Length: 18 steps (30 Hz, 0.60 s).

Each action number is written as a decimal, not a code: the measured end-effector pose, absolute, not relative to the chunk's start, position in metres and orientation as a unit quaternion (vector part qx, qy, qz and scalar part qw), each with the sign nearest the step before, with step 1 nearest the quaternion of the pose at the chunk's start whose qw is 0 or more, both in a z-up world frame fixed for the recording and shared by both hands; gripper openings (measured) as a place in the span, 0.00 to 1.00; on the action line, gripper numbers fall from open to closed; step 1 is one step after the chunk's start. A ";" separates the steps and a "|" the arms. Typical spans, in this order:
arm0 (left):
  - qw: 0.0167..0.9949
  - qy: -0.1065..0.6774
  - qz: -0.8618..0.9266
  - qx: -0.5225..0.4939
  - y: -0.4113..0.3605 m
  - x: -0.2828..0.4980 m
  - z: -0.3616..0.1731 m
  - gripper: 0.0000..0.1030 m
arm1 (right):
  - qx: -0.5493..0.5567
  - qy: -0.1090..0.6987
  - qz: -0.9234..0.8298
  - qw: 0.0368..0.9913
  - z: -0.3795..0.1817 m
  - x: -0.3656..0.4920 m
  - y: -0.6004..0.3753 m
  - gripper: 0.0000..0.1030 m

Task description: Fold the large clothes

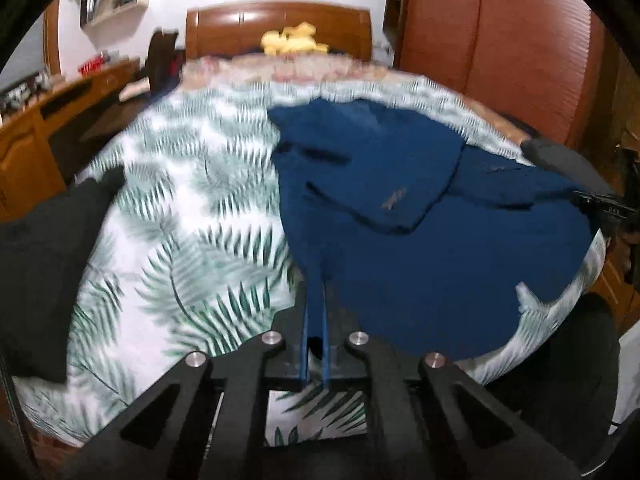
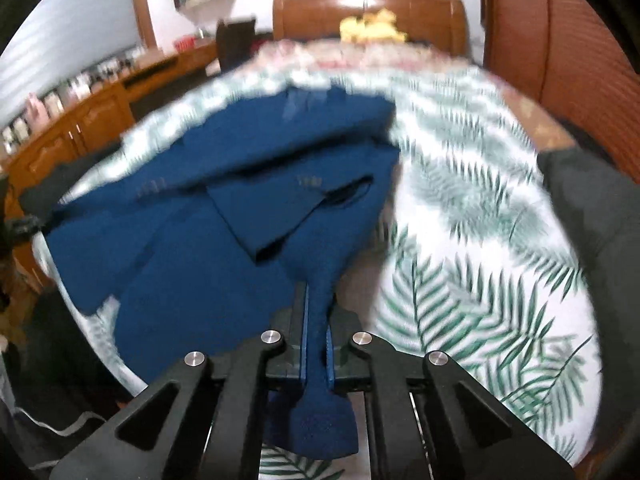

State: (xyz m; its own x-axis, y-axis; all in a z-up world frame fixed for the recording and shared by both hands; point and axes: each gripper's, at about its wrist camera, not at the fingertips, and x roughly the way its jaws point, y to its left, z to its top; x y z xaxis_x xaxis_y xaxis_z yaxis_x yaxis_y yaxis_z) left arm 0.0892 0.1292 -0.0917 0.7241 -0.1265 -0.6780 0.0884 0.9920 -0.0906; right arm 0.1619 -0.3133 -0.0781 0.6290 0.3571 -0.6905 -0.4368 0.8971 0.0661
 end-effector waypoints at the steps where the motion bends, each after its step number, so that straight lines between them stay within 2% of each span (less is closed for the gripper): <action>1: 0.934 0.352 -0.055 -0.019 0.127 0.086 -0.078 0.00 | -0.051 0.352 0.225 0.907 -0.061 0.158 -0.310 0.03; 18: 0.988 0.146 -0.056 -0.008 0.121 0.015 0.131 0.00 | -0.060 0.146 0.247 0.956 0.155 0.078 -0.296 0.03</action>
